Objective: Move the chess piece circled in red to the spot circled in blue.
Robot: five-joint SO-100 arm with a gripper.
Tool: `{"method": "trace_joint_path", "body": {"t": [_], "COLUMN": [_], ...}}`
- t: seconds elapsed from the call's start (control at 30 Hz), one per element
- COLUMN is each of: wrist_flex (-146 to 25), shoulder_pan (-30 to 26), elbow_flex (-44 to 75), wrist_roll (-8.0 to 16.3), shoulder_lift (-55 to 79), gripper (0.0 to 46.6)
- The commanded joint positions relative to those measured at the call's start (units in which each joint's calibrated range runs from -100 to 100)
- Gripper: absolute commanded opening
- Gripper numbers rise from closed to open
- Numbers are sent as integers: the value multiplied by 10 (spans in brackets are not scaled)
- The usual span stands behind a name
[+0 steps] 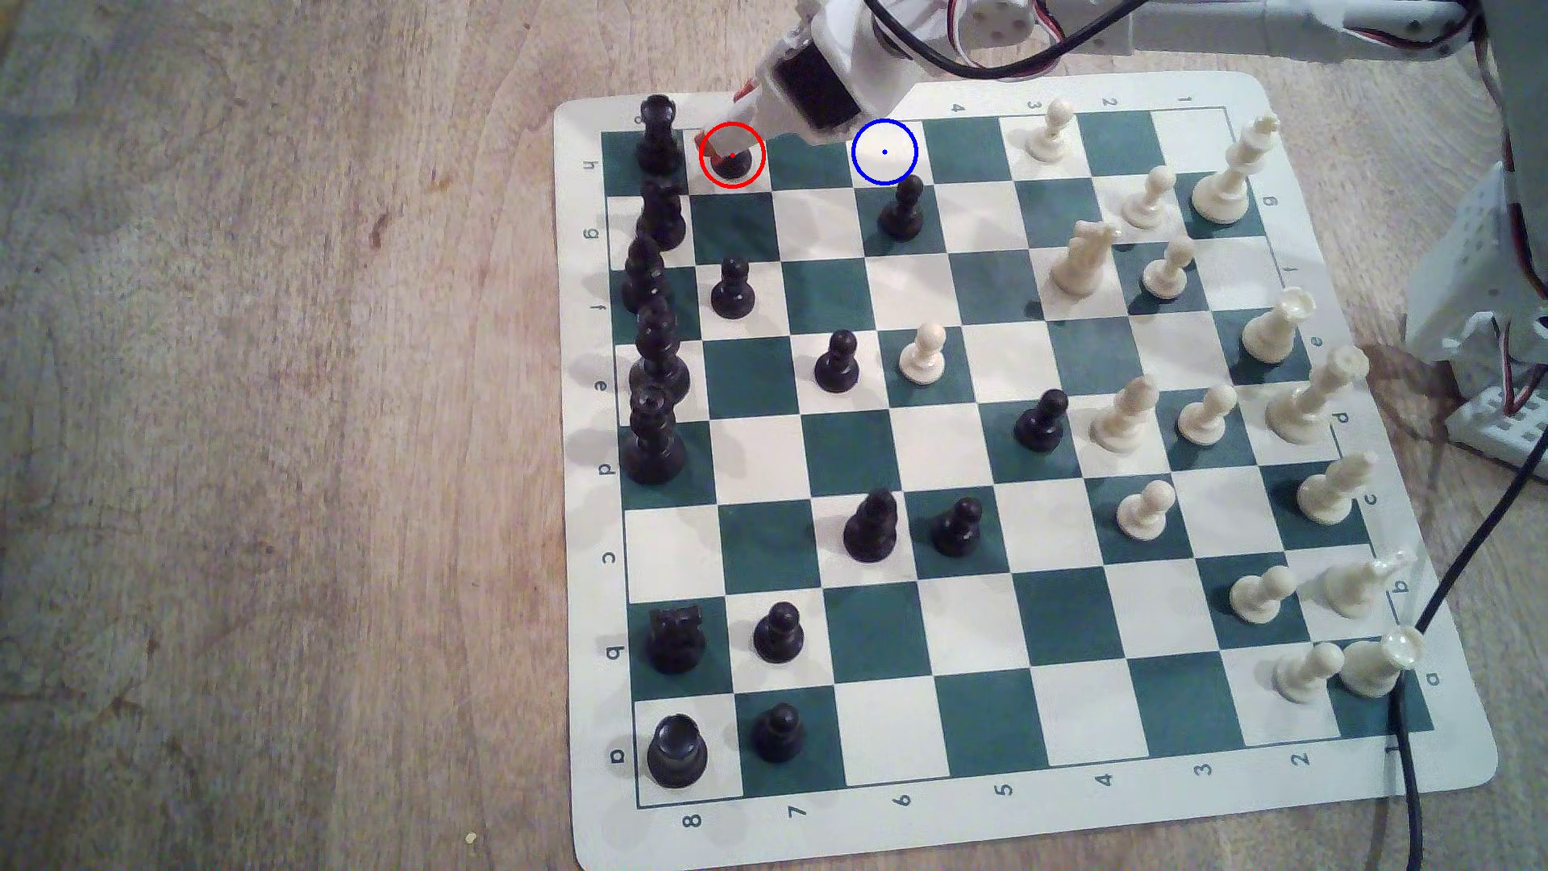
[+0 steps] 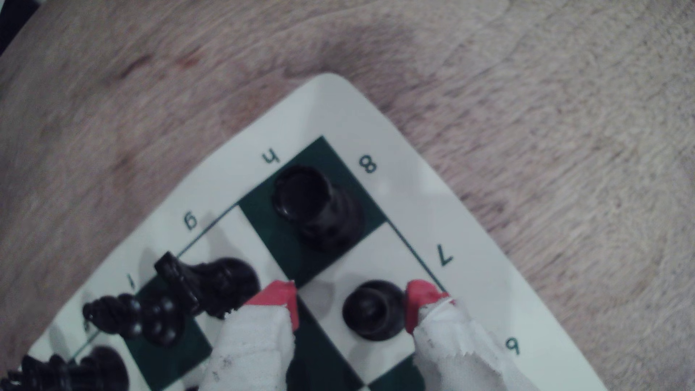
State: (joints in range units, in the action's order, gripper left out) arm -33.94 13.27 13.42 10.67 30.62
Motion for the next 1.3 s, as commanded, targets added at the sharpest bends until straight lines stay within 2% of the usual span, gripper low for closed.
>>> {"method": "trace_joint_path", "body": {"t": [0.0,0.27,0.4,0.67,0.77,0.97,1.27], "wrist_flex": [15,23,24,23,23,24,22], "shoulder_pan": [1,0,0,-2,-2,-3,-3], "elbow_flex": [59,59,59,57,55,53,56], "wrist_roll": [4,8,8,8,8,6,8], "shoulder_lift": [-12,-4,-4,-4,-4,-3,-14], "gripper": [160,157,127,113,87,4,4]}}
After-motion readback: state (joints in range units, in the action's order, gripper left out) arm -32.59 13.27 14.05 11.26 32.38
